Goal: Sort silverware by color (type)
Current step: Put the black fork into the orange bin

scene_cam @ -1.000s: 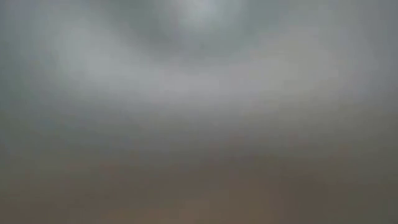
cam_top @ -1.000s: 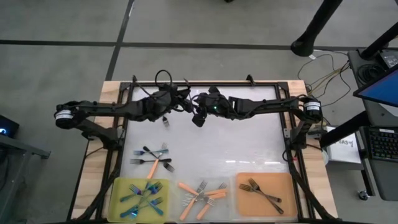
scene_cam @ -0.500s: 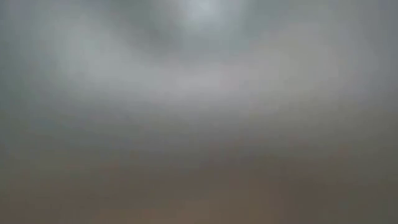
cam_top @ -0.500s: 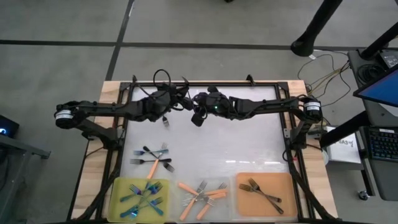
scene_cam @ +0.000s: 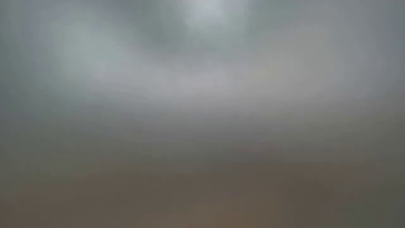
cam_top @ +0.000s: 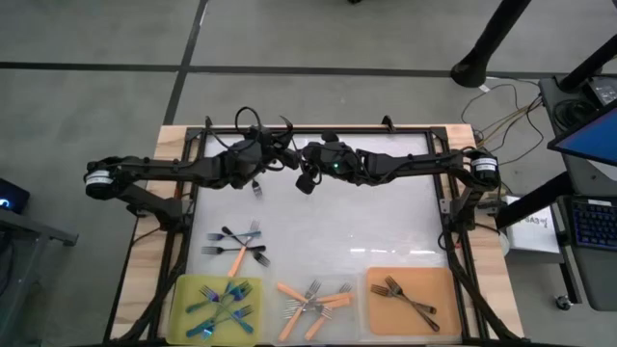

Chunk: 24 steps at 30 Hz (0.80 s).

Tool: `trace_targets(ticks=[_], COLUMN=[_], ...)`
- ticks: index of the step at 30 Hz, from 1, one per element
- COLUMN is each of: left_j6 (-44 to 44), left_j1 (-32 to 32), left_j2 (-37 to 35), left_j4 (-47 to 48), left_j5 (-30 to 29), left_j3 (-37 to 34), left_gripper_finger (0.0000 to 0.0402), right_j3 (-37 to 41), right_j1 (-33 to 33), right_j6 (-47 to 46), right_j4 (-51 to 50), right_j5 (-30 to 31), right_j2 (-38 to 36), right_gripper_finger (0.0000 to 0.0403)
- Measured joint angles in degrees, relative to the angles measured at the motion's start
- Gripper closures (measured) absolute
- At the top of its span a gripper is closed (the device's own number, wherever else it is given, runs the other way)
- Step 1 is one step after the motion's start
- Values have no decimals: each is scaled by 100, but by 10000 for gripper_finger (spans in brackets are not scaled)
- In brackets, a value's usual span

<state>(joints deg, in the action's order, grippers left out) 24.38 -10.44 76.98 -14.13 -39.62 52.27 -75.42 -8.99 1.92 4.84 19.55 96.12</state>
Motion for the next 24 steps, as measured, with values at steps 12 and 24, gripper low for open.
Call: trace_targets(ticks=[12,24], left_j6=[13,-174], left_j1=[15,-43], left_j2=[-19,-19], left_j4=[3,-166], left_j5=[7,-137], left_j3=[4,9], left_gripper_finger=[401,401], right_j3=[0,-28], right_j1=[0,-2], right_j6=[478,714], right_j4=[151,148], right_j5=[-1,665], right_j2=[-2,-76], right_gripper_finger=[312,312])
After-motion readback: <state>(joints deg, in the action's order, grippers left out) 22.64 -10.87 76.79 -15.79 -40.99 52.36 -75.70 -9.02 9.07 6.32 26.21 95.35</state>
